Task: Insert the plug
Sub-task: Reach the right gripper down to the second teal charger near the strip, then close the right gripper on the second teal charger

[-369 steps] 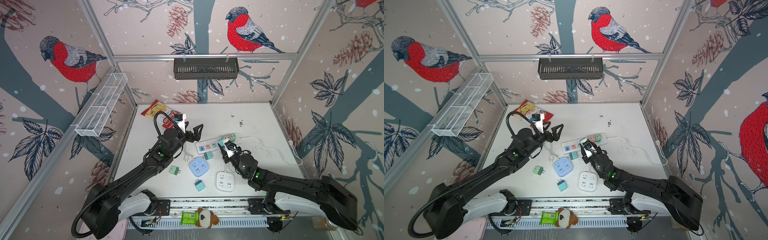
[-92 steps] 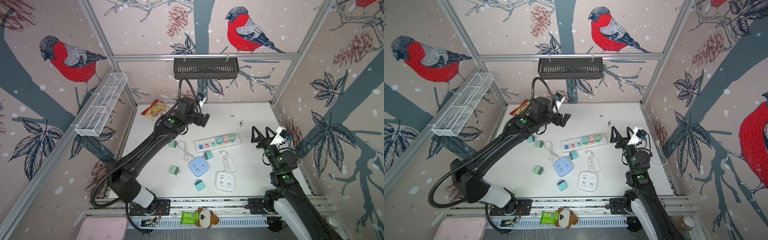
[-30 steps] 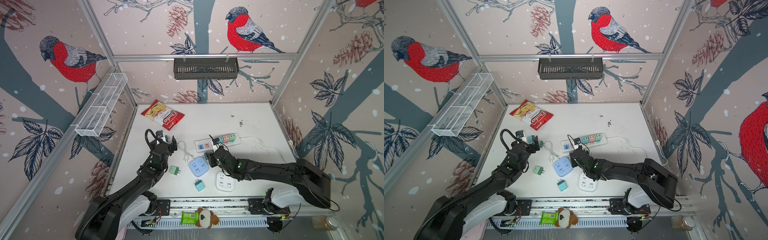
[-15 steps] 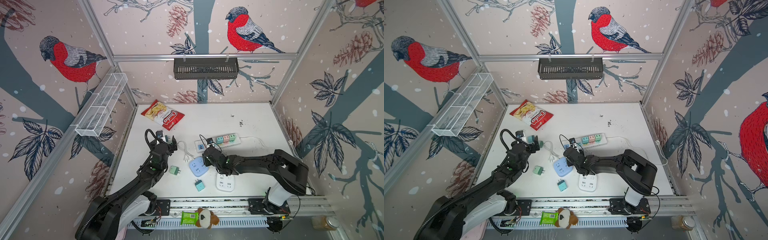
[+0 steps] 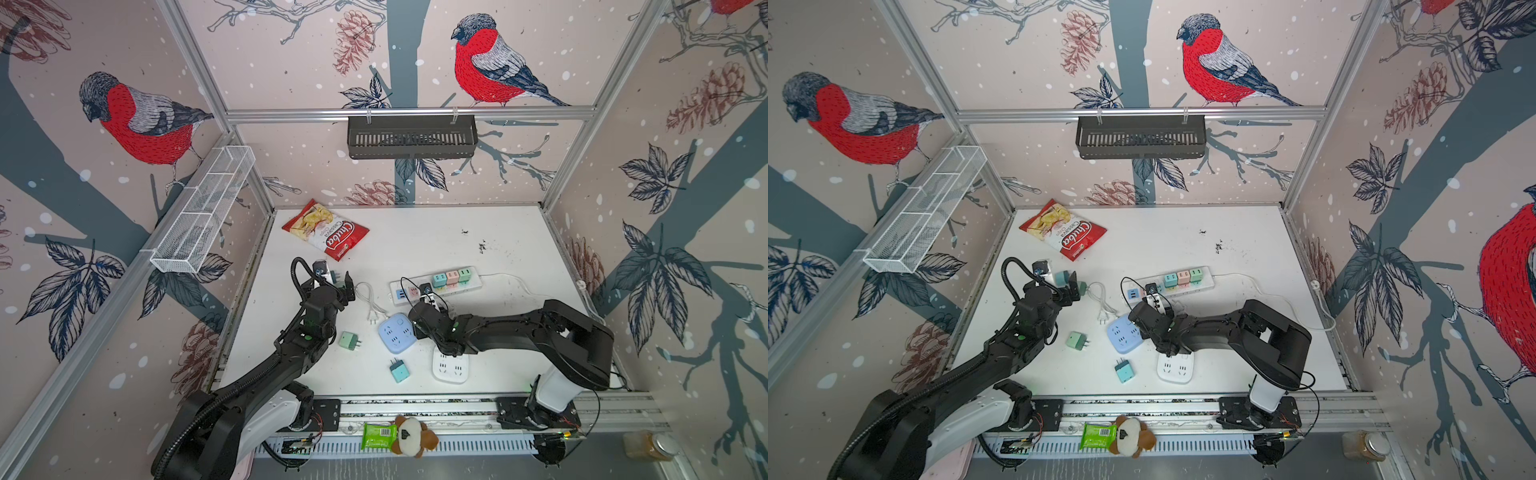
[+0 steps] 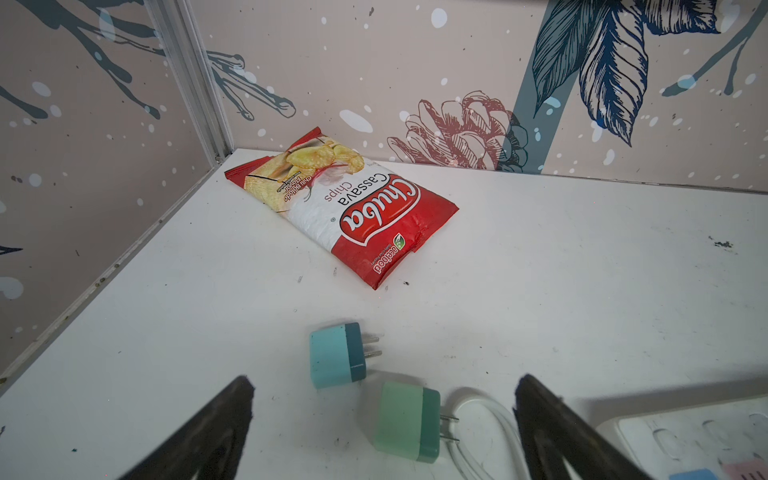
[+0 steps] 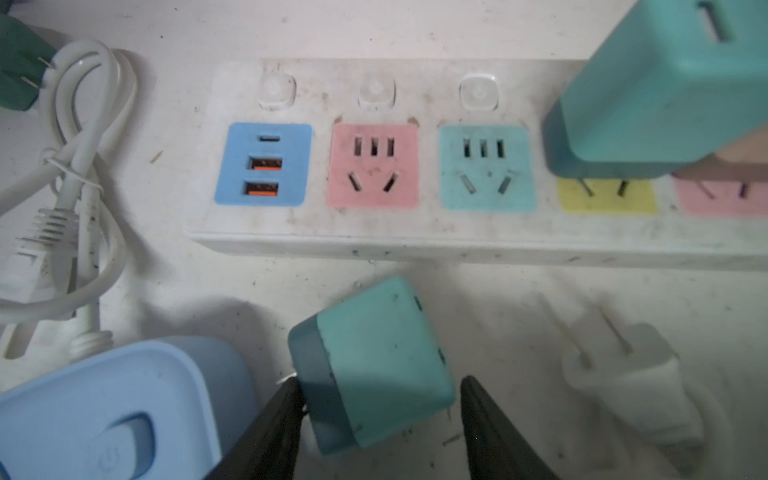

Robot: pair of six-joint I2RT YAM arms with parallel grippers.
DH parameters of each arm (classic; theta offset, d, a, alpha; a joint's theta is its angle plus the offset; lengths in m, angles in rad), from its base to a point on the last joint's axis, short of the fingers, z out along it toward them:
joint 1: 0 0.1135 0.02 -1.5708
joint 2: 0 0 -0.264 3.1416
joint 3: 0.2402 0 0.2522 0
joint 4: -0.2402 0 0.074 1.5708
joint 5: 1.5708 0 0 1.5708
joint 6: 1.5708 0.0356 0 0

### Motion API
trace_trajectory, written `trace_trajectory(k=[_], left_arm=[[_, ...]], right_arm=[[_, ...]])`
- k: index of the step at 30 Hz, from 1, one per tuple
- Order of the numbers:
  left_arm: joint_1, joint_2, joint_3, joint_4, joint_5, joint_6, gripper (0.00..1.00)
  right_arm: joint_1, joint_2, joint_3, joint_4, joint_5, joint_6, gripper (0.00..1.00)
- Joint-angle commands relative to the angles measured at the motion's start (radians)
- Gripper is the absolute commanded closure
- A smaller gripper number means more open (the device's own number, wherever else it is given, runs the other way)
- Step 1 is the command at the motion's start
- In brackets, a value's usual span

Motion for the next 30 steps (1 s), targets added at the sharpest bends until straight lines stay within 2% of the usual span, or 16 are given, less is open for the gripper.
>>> trace_trajectory(k=[1,9,15,21,30], left_arm=[[0.002,-0.008,-0.001,0.041,0.004,-0.006,0.03],[0.003,-0.010,-0.002,0.042,0.007,-0.005,0.03],[0.002,-0.003,0.004,0.040,0.007,-0.004,0.03],[0.002,-0.015,-0.005,0.046,0.005,-0.005,0.03],[0.002,-0.024,-0.012,0.048,0.007,-0.006,0.03]], right_arm=[[0.005,-0.029,-0.028,-0.050,0.057,0.053,0.39],[-0.006,-0.118,-0.105,-0.065,0.086,0.090,0.40],[0.006,-0.145,-0.099,-0.025,0.028,0.070,0.34],[0.007,-0.130,-0.099,0.027,-0.037,0.088,0.30],[-0.028,-0.026,-0.033,0.022,-0.032,0.077,0.28]])
